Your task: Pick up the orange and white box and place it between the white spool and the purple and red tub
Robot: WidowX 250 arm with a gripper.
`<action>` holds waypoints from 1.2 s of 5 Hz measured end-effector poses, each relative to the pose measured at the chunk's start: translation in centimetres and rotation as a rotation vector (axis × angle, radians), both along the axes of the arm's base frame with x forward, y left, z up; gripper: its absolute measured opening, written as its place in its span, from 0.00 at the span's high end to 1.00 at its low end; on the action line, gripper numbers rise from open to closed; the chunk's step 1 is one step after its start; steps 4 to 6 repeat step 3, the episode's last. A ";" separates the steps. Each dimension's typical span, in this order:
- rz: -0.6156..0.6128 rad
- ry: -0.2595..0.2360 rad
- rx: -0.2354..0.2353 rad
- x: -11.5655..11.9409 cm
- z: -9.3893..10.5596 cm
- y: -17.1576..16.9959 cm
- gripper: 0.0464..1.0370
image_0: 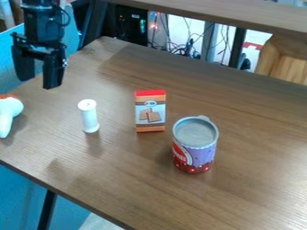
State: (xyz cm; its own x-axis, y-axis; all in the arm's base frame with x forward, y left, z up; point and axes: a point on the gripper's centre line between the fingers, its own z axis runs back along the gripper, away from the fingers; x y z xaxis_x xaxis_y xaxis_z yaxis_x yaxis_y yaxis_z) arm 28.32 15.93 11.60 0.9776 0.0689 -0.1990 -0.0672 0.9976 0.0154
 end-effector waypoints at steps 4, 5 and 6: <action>0.229 -0.013 0.007 -0.9 -0.9 4.9 0.04; 0.229 -0.013 0.007 -0.9 -0.9 4.9 0.04; 0.229 -0.013 0.007 -0.9 -0.9 4.9 0.04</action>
